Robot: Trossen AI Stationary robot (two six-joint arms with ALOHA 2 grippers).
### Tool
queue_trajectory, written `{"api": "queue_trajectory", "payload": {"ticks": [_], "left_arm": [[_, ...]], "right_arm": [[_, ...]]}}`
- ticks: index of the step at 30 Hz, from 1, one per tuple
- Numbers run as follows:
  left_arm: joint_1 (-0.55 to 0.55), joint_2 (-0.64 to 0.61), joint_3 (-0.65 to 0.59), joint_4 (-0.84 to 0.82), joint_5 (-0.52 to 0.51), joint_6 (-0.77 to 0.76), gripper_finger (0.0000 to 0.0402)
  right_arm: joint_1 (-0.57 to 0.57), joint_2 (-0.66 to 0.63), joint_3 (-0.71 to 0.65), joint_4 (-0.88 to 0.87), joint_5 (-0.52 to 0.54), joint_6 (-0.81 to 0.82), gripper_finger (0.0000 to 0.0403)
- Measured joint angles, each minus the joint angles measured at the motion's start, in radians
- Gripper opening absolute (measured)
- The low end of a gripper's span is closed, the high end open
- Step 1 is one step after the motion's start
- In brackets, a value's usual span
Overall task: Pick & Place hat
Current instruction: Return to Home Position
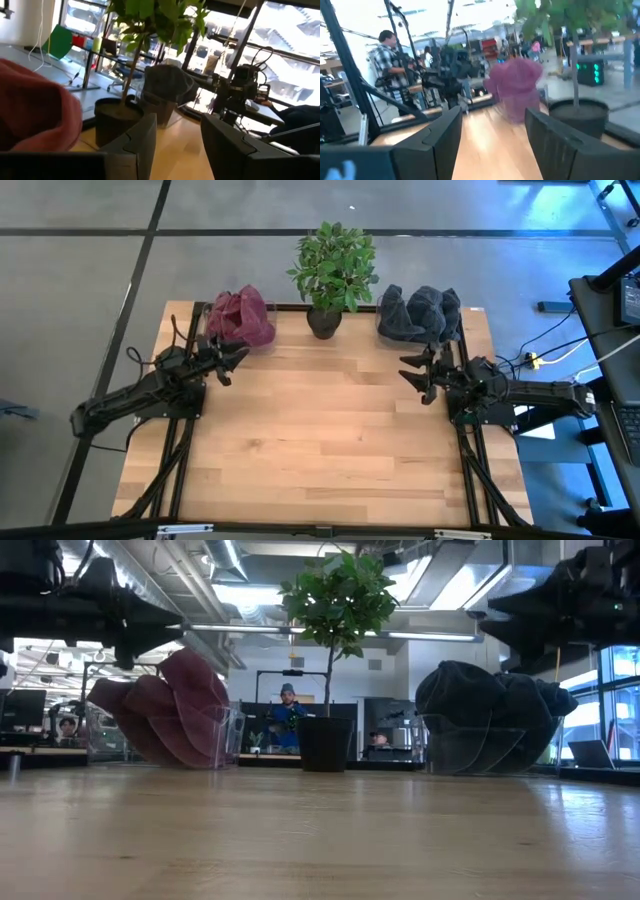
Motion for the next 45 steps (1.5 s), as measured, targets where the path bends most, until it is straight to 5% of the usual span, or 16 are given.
{"api": "queue_trajectory", "payload": {"ticks": [14, 45], "left_arm": [[0.000, -0.049, 0.000, -0.099, 0.000, -0.025, 0.0150], [0.000, -0.045, 0.000, -0.154, 0.025, -0.023, 0.0148]], "right_arm": [[0.000, -0.244, -0.004, -0.246, 0.050, 0.025, 0.0217], [0.000, -0.246, -0.004, -0.273, 0.116, -0.103, 0.0217]]}}
